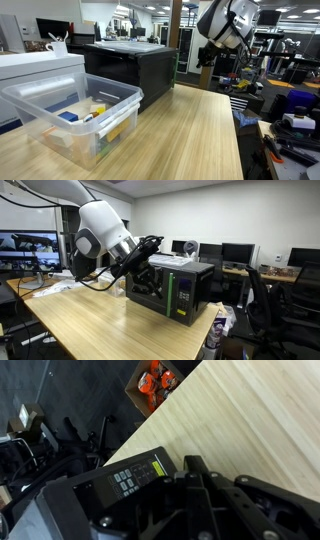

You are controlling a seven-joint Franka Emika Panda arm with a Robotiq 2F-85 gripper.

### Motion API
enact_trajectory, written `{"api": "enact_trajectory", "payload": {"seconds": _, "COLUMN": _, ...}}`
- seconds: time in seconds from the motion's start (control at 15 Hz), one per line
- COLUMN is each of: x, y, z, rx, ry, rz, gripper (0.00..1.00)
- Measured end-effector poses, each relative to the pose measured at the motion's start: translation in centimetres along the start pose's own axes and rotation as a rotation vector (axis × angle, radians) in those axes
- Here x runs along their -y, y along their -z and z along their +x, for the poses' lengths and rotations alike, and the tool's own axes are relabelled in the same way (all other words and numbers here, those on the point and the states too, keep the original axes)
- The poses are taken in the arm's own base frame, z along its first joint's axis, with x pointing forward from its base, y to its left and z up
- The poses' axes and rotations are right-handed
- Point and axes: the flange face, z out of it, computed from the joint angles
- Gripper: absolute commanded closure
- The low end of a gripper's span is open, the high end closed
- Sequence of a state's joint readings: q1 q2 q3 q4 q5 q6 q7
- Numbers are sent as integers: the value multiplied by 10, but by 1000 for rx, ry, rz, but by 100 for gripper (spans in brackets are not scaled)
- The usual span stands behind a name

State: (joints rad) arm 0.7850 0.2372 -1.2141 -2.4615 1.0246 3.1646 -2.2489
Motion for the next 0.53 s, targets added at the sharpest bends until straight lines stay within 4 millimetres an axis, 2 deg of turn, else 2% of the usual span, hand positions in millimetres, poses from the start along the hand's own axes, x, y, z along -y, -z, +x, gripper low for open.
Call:
{"api": "enact_trajectory", "payload": {"seconds": 0.33, "x": -48, "y": 16, "z": -5, "rx": -106, "ry": -137, "rz": -70, "gripper": 100}}
{"api": "enact_trajectory", "payload": {"seconds": 0.53, "x": -62, "y": 17, "z": -12, "rx": -131, "ry": -221, "rz": -60, "gripper": 100}}
